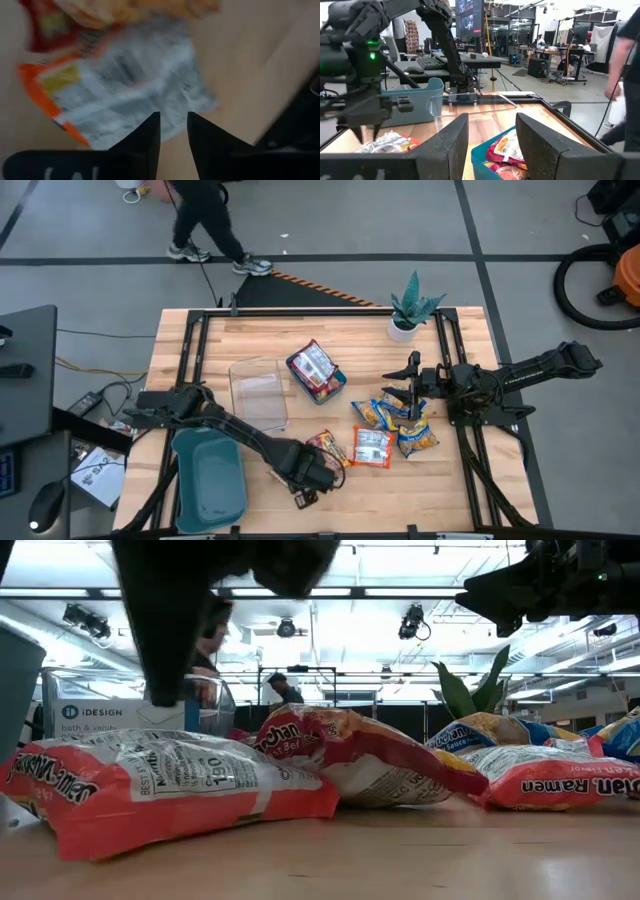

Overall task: Sort Maruchan noodles
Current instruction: Put the orange noodle pack into the transparent bin

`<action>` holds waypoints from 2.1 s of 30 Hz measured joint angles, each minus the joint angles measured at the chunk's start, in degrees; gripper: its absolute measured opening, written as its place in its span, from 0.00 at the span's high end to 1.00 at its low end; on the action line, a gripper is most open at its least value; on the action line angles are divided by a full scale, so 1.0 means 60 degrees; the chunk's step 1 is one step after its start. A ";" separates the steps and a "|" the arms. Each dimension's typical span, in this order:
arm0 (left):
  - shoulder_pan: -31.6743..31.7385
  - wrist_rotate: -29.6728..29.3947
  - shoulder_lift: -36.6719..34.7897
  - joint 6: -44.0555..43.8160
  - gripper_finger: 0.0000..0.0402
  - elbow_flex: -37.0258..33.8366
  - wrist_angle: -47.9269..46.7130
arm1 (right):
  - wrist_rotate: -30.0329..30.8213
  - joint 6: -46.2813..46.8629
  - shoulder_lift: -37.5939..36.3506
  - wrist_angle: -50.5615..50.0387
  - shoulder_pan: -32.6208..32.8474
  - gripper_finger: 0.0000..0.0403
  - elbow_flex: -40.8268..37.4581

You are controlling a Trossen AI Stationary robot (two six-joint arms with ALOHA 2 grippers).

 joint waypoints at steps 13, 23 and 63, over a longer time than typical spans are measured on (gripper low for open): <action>-0.1328 -0.2613 0.0046 0.3390 0.74 -0.0037 -0.2587 | -0.0027 -0.0076 -0.0004 0.0076 0.0000 0.58 0.0000; -0.1500 -0.2677 0.0537 0.4259 0.63 -0.0040 -0.2483 | -0.0033 -0.0154 0.0000 0.0073 0.0000 0.58 0.0000; -0.0455 -0.0325 0.1191 0.4685 0.98 0.0061 -0.3096 | -0.0306 0.0071 0.0000 0.0058 0.0007 0.58 0.0004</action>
